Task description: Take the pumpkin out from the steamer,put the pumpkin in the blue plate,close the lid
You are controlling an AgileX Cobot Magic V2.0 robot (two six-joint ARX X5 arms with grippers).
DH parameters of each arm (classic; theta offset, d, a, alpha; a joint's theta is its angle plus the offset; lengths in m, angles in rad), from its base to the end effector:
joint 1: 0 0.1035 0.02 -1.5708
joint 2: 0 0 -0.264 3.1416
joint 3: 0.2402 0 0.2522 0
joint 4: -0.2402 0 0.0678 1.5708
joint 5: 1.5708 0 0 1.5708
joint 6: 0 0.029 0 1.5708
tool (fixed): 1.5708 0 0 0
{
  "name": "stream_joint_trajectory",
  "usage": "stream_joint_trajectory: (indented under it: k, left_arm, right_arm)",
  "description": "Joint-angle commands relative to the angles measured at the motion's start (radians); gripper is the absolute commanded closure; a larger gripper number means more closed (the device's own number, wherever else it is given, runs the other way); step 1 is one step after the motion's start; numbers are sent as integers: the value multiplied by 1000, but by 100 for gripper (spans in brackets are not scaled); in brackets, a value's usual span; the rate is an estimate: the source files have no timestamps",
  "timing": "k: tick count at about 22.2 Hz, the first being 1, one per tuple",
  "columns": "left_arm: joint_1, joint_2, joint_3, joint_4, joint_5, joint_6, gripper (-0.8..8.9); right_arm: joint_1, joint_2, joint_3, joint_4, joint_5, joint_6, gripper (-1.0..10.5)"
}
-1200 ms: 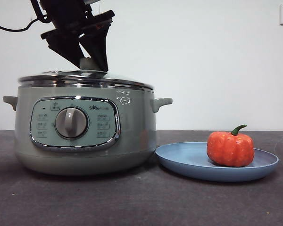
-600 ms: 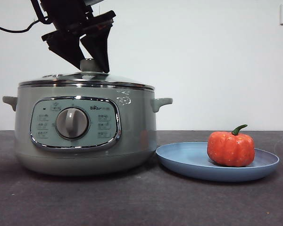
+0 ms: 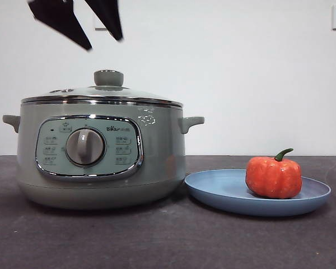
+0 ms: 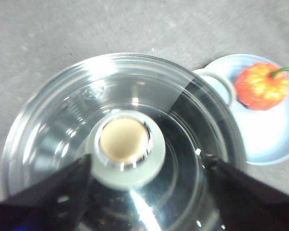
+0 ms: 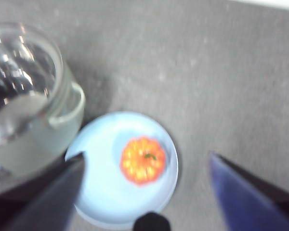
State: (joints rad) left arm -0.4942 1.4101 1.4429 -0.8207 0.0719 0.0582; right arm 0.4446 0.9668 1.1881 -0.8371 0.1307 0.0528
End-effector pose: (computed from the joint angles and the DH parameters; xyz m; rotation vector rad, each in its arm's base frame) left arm 0.2533 -0.1388 0.3635 0.2210 0.7651 -0.5592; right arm 0.1593 0.0717 0.3773 -0.1246 0.6003 0.2879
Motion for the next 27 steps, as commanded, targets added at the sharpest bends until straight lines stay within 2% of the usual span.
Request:
stream_joint_trajectory:
  k: [1, 2, 5, 7, 12, 15, 19, 22, 27]
  left_arm:
    - [-4, -53, 3, -13, -3, -1, 798]
    - [-4, -77, 3, -13, -32, 2, 820]
    - [-4, -142, -11, -24, -102, 15, 822]
    - [-4, -221, -85, 16, -126, 16, 822]
    - [-4, -525, -465, 203, -175, -18, 822]
    - [-4, -662, -604, 250, -175, -32, 822]
    - [-4, -728, -631, 216, -174, -40, 820]
    - [-4, -738, -624, 176, -174, -39, 817]
    - [-4, -724, -624, 171, -172, -39, 817]
  right_arm:
    - [1, -2, -9, 31, -1, -2, 909]
    - [1, -5, -11, 45, -1, -2, 965]
    - [1, -46, -57, 142, -1, -8, 963]
    - [2, -111, -143, 243, -1, -9, 963]
    - [3, -293, -381, 403, -1, 18, 963]
    - [3, -349, -444, 448, 0, 53, 963]
    - [1, -352, -446, 445, 42, 119, 963]
    - [1, -352, -446, 446, 106, 116, 963]
    - [1, -352, -446, 436, 111, 114, 963]
